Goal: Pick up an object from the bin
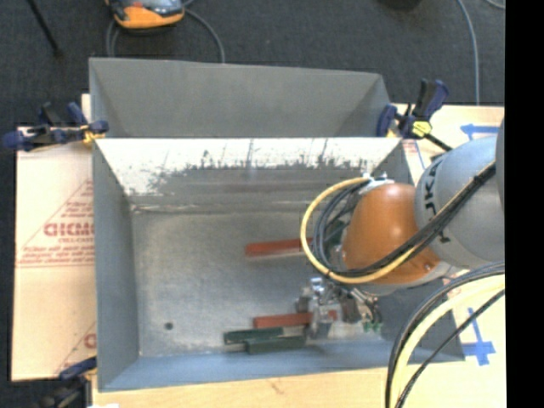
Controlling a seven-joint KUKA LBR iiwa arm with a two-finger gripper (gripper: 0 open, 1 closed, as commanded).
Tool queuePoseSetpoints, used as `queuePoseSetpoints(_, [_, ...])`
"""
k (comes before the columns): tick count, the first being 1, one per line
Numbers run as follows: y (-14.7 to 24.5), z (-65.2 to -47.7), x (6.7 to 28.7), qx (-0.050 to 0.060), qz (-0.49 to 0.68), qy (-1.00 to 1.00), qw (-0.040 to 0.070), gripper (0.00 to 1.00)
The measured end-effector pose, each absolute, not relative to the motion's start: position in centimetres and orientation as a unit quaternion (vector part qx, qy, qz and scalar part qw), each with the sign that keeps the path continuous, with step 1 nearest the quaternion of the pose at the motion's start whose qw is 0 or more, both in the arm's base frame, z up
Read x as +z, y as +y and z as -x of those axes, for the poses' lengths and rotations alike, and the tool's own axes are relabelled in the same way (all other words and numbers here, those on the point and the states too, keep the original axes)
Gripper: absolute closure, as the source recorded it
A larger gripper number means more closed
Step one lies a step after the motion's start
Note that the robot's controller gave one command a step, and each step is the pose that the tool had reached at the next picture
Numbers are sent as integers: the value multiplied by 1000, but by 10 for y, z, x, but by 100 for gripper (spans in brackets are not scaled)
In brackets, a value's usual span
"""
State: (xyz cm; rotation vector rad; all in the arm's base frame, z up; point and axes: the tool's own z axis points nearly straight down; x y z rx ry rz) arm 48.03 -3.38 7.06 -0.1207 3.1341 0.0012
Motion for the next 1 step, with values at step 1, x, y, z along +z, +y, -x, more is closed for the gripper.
queuePoseSetpoints(1, [-34, -480, 71, 0, 39, 999, 3, 100])
